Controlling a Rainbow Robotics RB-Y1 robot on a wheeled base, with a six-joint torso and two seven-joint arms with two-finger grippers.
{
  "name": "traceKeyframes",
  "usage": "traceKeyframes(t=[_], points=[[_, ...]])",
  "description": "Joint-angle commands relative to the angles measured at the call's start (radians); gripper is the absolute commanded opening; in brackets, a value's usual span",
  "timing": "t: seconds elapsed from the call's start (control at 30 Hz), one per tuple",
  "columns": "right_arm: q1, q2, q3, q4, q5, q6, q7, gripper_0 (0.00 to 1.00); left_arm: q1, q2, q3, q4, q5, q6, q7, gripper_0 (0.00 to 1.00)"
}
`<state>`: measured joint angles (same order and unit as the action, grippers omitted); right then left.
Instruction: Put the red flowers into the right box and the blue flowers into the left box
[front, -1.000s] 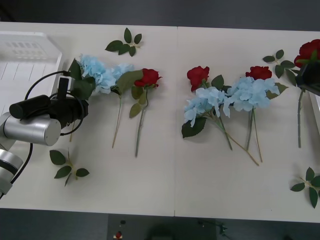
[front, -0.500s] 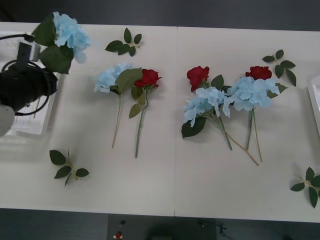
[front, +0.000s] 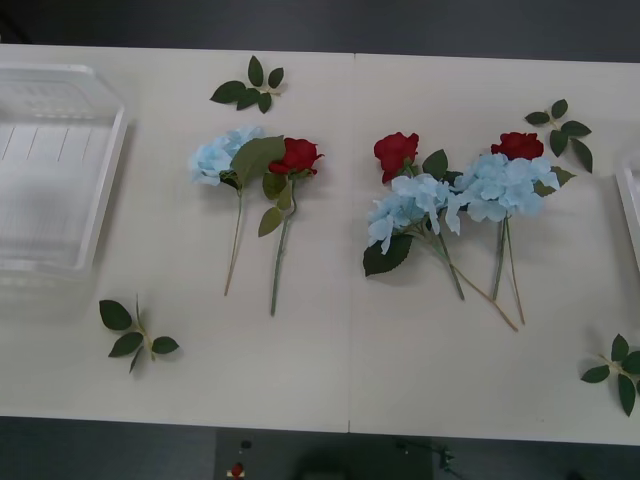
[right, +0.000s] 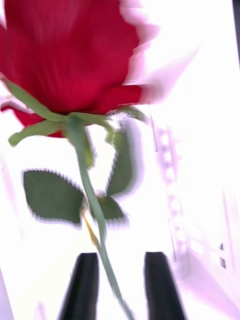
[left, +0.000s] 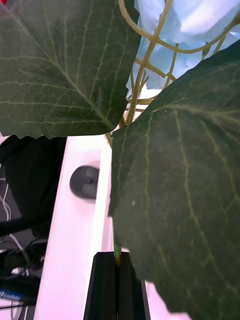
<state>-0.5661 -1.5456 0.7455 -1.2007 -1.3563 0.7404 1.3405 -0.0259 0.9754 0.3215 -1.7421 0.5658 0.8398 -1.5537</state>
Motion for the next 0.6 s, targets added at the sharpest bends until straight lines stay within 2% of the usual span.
traceKeyframes(t=[0.03, 0.07, 0.13, 0.2, 0.43, 0.6], points=[[-0.014, -0.005, -0.012, 0.003, -0.006, -0.013, 0.009, 1.0, -0.029, 0.026, -0.01, 0.032, 0.003, -0.001, -0.016, 0.57], [-0.014, -0.004, -0.012, 0.001, -0.009, -0.013, 0.009, 1.0, -0.031, 0.026, -0.01, 0.032, 0.003, -0.001, -0.019, 0.73], [-0.014, -0.001, -0.012, -0.006, -0.018, -0.013, 0.009, 1.0, -0.031, 0.026, -0.01, 0.03, 0.003, -0.001, -0.025, 0.92], [-0.014, -0.001, -0.012, -0.016, -0.04, -0.013, 0.011, 1.0, -0.032, 0.026, -0.016, 0.027, 0.003, 0.001, -0.029, 0.97], [0.022, -0.001, -0.012, -0.117, -0.198, -0.035, 0.0, 1.0, -0.029, 0.023, -0.079, -0.05, 0.14, 0.03, -0.091, 0.99], [0.077, 0.002, -0.012, -0.217, -0.29, -0.118, -0.023, 1.0, -0.086, -0.049, -0.159, -0.186, 0.236, 0.194, -0.111, 0.99]])
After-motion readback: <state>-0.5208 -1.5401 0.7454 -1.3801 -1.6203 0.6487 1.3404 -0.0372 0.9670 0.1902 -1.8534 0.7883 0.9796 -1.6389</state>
